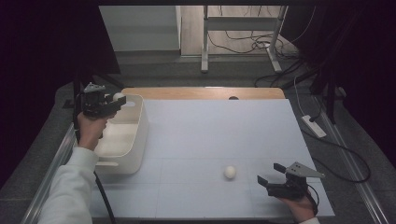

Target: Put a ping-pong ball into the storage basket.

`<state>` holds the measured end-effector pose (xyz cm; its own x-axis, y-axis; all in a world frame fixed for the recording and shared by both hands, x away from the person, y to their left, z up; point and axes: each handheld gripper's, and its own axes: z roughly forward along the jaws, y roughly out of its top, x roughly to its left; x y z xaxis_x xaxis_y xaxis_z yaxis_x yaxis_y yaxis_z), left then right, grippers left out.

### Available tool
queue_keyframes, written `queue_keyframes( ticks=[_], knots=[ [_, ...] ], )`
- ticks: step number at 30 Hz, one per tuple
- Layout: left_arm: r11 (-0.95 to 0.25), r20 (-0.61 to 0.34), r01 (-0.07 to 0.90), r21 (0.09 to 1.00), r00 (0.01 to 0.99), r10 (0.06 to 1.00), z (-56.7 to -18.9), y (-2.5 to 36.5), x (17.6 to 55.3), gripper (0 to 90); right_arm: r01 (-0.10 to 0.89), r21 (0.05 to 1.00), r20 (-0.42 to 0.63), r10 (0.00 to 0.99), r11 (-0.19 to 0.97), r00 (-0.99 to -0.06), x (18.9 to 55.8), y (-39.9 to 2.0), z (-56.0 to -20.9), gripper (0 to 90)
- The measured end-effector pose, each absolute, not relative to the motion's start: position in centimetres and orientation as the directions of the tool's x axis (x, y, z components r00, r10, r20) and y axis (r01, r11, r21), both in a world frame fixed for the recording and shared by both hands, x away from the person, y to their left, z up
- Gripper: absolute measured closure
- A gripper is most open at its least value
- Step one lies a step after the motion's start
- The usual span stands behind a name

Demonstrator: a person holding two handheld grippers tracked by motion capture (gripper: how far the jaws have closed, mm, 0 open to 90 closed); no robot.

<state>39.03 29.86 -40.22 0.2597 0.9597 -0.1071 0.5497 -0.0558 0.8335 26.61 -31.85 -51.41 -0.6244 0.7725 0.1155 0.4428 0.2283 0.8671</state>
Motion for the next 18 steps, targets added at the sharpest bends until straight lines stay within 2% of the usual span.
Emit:
queue_keyframes(
  ticks=[18],
  knots=[
    [-0.079, -0.080, 0.602, 0.795, 0.233, 0.969, -40.88, 29.95, 39.68, 51.0, 0.443, 0.867, 0.115, 0.773, 0.230, -0.625, 26.61, -31.85, -51.41, 10.9]
  ],
)
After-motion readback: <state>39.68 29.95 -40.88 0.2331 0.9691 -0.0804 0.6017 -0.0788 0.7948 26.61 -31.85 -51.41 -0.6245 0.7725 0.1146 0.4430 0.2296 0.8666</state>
